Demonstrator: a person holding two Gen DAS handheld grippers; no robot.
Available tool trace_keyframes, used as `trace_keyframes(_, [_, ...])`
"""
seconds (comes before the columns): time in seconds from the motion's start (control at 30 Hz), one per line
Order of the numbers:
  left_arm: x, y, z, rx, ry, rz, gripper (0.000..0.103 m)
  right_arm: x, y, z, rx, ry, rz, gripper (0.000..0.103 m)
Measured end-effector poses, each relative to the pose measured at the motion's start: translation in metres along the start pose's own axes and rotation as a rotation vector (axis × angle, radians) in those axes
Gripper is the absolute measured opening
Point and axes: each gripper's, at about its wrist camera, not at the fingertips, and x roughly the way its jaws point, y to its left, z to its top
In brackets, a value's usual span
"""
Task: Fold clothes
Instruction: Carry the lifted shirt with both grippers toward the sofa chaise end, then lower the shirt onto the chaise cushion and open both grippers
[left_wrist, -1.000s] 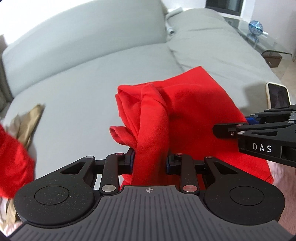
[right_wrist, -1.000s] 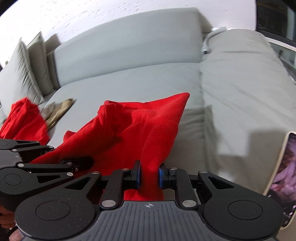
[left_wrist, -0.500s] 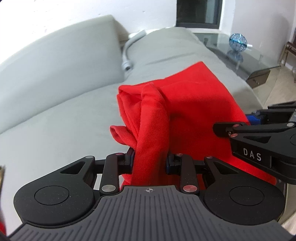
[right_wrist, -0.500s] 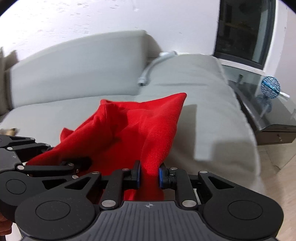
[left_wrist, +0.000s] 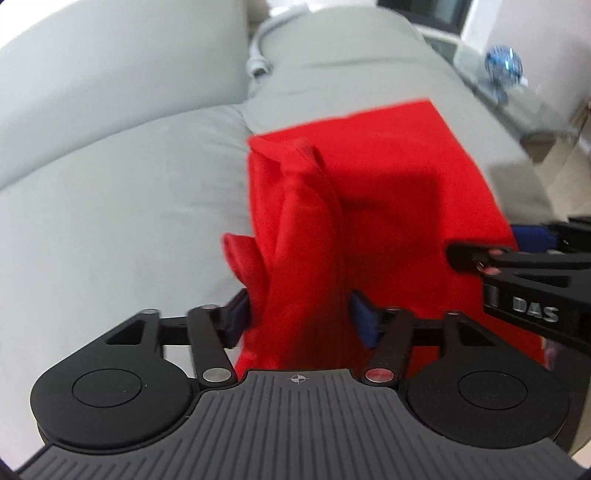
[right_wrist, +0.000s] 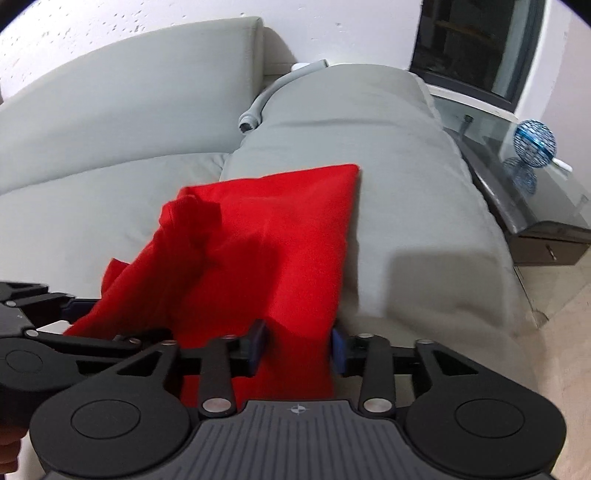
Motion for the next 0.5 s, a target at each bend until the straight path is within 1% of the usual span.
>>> trace_keyframes(0.03, [-0.014, 0.008, -0.004, -0.012, -0.031, -0.01, 0.071, -0.01, -0.001, 0.0, -0.004, -0.023, -0.001, 0.061])
trace_keyframes(0.07, [-0.019, 0.01, -0.006, -0.014, -0.047, -0.011, 0.073, -0.02, -0.001, -0.001, -0.01, -0.047, -0.003, 0.065])
trace_keyframes(0.1, [-0.029, 0.012, -0.01, -0.014, -0.083, -0.004, 0.075, -0.03, -0.001, -0.003, -0.017, -0.074, -0.002, 0.067])
trace_keyframes(0.13, [-0.045, 0.017, -0.018, -0.011, -0.136, 0.004, 0.075, -0.035, -0.001, -0.003, -0.021, -0.087, 0.001, 0.067])
trace_keyframes(0.17, [-0.052, 0.018, -0.023, -0.003, -0.168, -0.005, 0.071, -0.043, 0.0, -0.007, -0.026, -0.101, 0.018, 0.066])
trace_keyframes(0.2, [-0.055, 0.017, -0.026, 0.005, -0.183, -0.015, 0.059, -0.045, 0.001, -0.009, -0.029, -0.102, 0.038, 0.057])
trace_keyframes(0.23, [-0.056, 0.013, -0.029, 0.031, -0.189, -0.031, 0.052, -0.045, 0.003, -0.011, -0.032, -0.099, 0.058, 0.041])
trace_keyframes(0.27, [-0.056, 0.007, -0.032, 0.066, -0.189, -0.046, 0.043, -0.043, 0.006, -0.016, -0.044, -0.073, 0.079, 0.033])
trace_keyframes(0.3, [-0.053, 0.003, -0.033, 0.083, -0.182, -0.048, 0.04, -0.038, 0.011, -0.02, -0.063, -0.042, 0.085, 0.025])
trace_keyframes(0.33, [-0.045, -0.002, -0.034, 0.095, -0.158, -0.045, 0.039, -0.033, 0.014, -0.023, -0.079, -0.02, 0.085, 0.024])
trace_keyframes(0.37, [-0.032, -0.006, -0.035, 0.101, -0.118, -0.037, 0.035, -0.029, 0.017, -0.026, -0.095, 0.0, 0.084, 0.023])
trace_keyframes(0.43, [-0.015, -0.008, -0.036, 0.093, -0.05, -0.029, 0.034, -0.017, 0.02, -0.032, -0.118, 0.039, 0.062, 0.02])
trace_keyframes(0.47, [0.0, -0.007, -0.036, 0.079, 0.018, -0.02, 0.034, -0.005, 0.02, -0.037, -0.131, 0.089, 0.024, 0.019])
trace_keyframes(0.5, [0.009, -0.007, -0.035, 0.078, 0.054, -0.017, 0.034, 0.005, 0.018, -0.042, -0.136, 0.132, -0.002, 0.019])
